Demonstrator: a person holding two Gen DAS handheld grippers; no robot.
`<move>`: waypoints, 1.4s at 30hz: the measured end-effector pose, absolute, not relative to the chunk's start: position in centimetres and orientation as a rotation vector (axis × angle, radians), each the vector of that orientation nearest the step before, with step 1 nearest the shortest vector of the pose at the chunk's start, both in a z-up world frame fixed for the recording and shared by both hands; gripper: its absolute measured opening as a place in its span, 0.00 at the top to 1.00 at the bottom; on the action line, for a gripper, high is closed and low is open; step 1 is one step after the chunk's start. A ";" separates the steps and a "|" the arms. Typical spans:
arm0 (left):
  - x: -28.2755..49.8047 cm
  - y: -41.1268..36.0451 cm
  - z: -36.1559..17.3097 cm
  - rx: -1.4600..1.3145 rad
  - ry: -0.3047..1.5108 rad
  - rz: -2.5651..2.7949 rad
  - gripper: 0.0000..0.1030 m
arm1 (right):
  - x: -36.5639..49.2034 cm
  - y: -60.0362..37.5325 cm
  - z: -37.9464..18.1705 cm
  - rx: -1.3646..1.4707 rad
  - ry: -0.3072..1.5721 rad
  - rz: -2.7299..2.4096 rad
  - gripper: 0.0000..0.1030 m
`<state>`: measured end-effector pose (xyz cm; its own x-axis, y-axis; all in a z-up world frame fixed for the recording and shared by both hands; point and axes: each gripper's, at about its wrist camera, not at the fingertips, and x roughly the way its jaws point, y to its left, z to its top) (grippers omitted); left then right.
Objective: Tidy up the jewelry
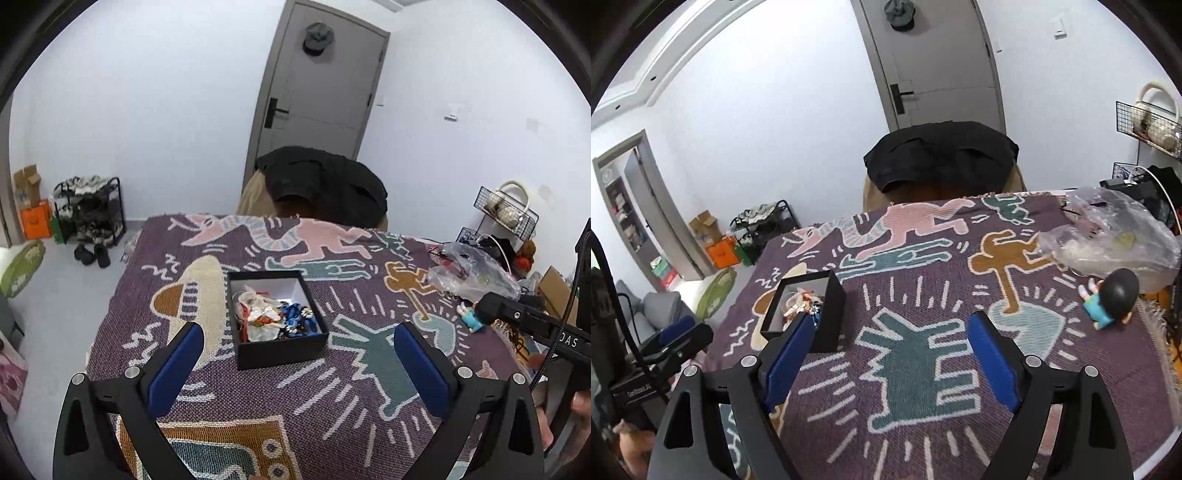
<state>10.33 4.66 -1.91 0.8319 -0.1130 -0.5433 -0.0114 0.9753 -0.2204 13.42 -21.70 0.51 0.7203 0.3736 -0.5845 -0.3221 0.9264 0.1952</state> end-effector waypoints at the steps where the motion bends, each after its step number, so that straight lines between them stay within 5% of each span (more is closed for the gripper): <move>1: 10.0 4.4 -1.5 -0.211 0.579 -0.056 0.00 | 13.0 -22.0 0.8 0.083 0.657 0.385 0.05; 42: 4.3 1.7 1.5 -0.117 0.519 -0.082 0.00 | 7.0 -25.9 0.6 0.100 0.633 0.381 0.01</move>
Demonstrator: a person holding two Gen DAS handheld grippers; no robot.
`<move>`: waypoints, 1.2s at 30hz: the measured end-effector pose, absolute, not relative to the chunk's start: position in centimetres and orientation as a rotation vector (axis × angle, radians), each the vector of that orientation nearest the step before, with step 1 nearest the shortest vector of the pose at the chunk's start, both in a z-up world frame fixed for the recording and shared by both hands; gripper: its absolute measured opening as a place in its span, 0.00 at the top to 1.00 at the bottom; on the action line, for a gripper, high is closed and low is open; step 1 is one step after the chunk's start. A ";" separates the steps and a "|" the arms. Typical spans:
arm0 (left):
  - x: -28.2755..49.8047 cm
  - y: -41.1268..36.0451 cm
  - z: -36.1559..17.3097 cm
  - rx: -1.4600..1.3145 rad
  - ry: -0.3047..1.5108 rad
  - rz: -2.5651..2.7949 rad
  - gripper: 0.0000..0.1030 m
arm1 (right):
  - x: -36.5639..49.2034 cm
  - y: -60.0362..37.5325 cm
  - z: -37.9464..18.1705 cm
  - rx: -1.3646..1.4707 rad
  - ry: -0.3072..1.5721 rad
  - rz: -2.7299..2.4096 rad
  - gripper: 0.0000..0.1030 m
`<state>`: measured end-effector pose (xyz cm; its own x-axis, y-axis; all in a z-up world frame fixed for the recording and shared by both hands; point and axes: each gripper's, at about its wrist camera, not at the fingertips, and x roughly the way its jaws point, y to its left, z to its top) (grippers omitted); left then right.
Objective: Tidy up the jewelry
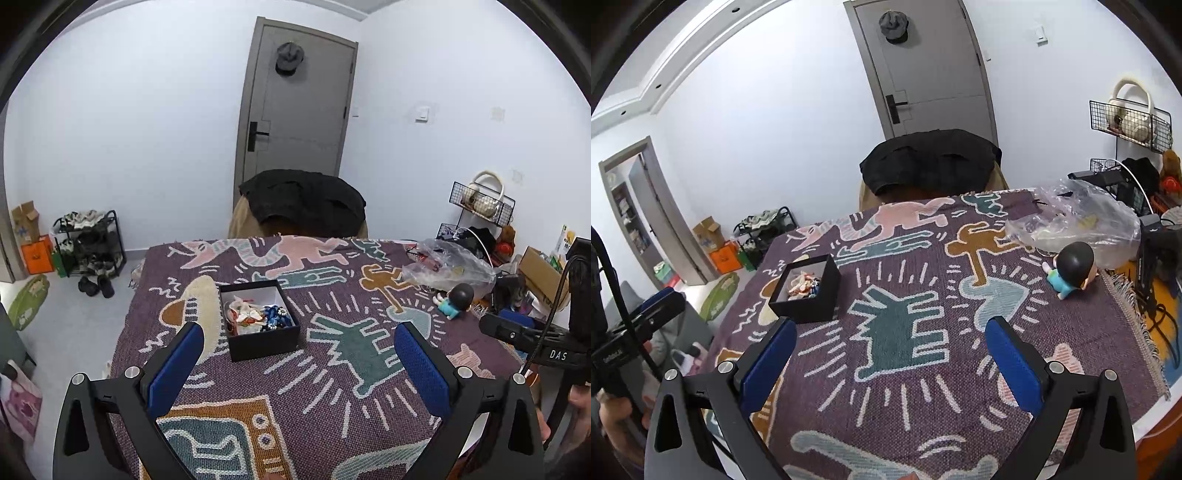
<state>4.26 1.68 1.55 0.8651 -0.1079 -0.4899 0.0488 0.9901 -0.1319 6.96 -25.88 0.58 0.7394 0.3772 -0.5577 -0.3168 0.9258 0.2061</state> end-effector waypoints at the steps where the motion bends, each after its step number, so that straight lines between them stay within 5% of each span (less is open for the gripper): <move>1: 4.2 1.6 1.6 -0.112 0.521 -0.081 0.00 | 7.0 -25.8 0.5 0.101 0.634 0.380 0.01; 36: 4.8 1.2 1.1 -0.109 0.548 -0.061 0.00 | 7.3 -26.2 0.1 0.109 0.633 0.373 0.01</move>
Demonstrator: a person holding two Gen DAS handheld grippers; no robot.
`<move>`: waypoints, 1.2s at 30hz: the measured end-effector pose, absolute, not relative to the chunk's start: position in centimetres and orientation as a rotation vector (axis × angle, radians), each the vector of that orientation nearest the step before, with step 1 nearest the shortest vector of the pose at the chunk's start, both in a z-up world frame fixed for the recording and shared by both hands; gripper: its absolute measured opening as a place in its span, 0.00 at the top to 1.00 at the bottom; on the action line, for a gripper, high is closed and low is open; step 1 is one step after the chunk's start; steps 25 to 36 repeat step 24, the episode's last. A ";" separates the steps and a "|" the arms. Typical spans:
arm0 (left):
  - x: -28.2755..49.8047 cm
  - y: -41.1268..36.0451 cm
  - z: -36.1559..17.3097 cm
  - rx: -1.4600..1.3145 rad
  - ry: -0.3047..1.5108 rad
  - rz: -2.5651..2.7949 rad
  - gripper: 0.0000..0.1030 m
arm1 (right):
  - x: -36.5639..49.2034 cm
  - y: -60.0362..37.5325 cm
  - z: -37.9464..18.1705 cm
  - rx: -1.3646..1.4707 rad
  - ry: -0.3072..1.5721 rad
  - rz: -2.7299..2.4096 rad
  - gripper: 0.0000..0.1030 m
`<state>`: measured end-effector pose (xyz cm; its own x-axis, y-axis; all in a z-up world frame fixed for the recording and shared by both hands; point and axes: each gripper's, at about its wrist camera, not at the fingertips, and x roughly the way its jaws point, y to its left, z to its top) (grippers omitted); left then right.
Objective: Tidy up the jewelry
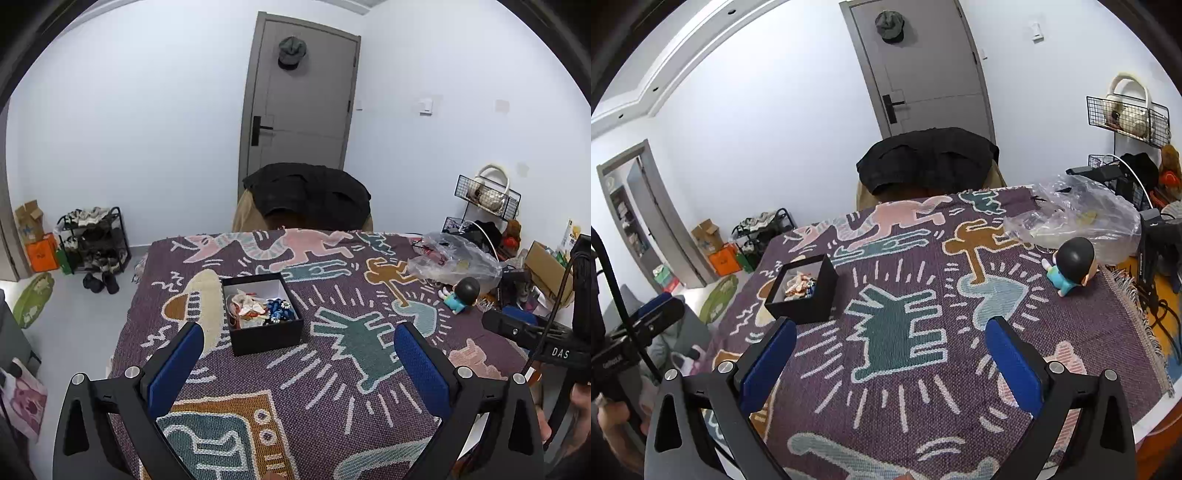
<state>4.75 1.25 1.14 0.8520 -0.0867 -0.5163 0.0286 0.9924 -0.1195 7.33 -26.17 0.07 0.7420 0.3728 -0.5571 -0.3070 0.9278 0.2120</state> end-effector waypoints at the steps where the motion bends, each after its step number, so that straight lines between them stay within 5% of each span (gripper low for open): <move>1: 4.8 1.1 1.2 -0.105 0.548 -0.060 0.00 | 7.3 -26.2 0.1 0.110 0.632 0.373 0.01; 36: 4.3 -0.3 2.0 -0.049 0.506 -0.057 0.00 | 7.9 -27.1 -0.2 0.137 0.644 0.356 0.01</move>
